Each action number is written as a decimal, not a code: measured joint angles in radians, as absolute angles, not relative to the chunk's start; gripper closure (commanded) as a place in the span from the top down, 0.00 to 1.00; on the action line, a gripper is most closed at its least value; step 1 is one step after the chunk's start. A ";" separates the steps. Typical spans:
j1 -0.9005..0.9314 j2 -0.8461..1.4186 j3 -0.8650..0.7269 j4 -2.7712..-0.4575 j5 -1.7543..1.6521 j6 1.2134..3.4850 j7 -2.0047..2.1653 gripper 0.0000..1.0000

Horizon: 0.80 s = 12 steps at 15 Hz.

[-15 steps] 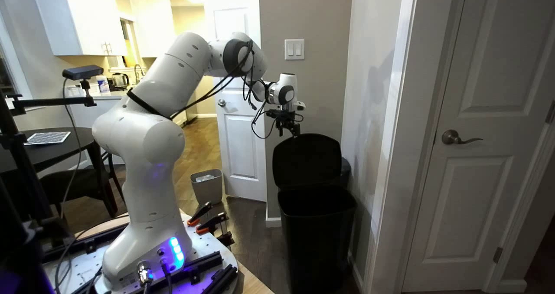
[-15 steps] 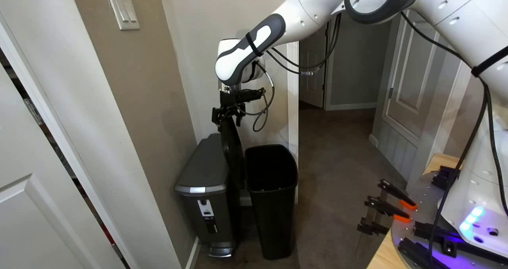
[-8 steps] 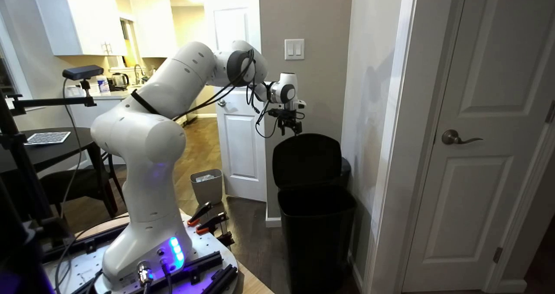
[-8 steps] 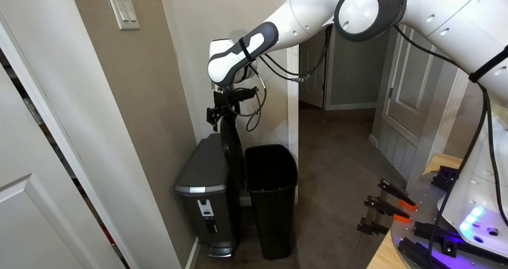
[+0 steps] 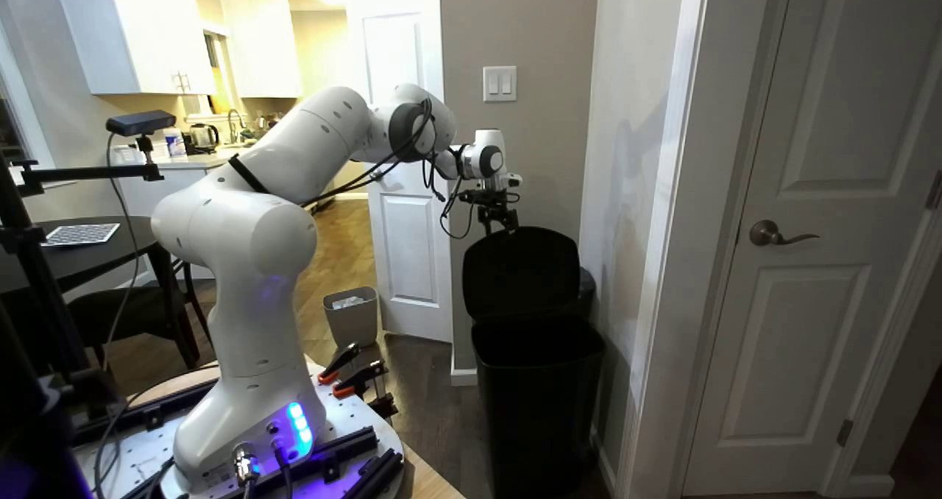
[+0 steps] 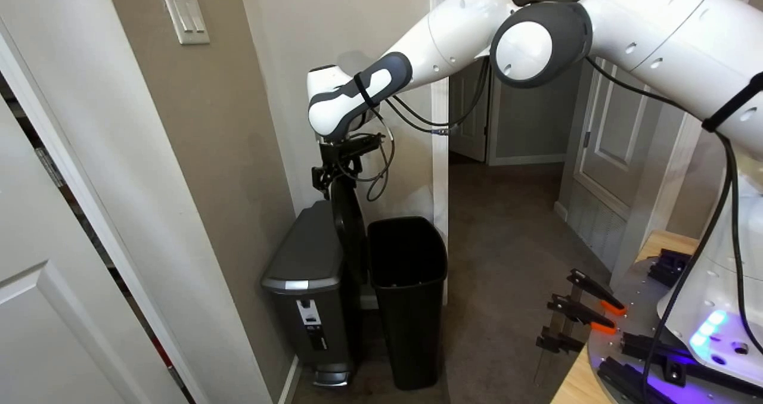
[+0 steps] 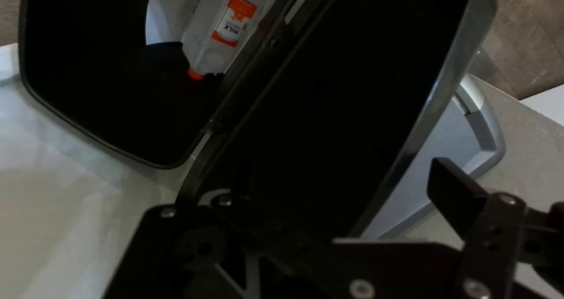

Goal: Push the lid of the black bin fully downwards

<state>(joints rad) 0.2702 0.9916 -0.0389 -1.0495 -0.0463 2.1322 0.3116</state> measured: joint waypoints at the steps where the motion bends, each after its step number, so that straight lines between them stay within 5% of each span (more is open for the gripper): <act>1: 0.275 0.999 -0.052 -1.039 -0.062 2.128 0.330 1.00; 12: 0.348 1.004 -0.188 -0.990 -0.245 2.008 0.497 1.00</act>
<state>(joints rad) 0.3477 1.0036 -0.1884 -0.9905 -0.2447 2.0083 0.4972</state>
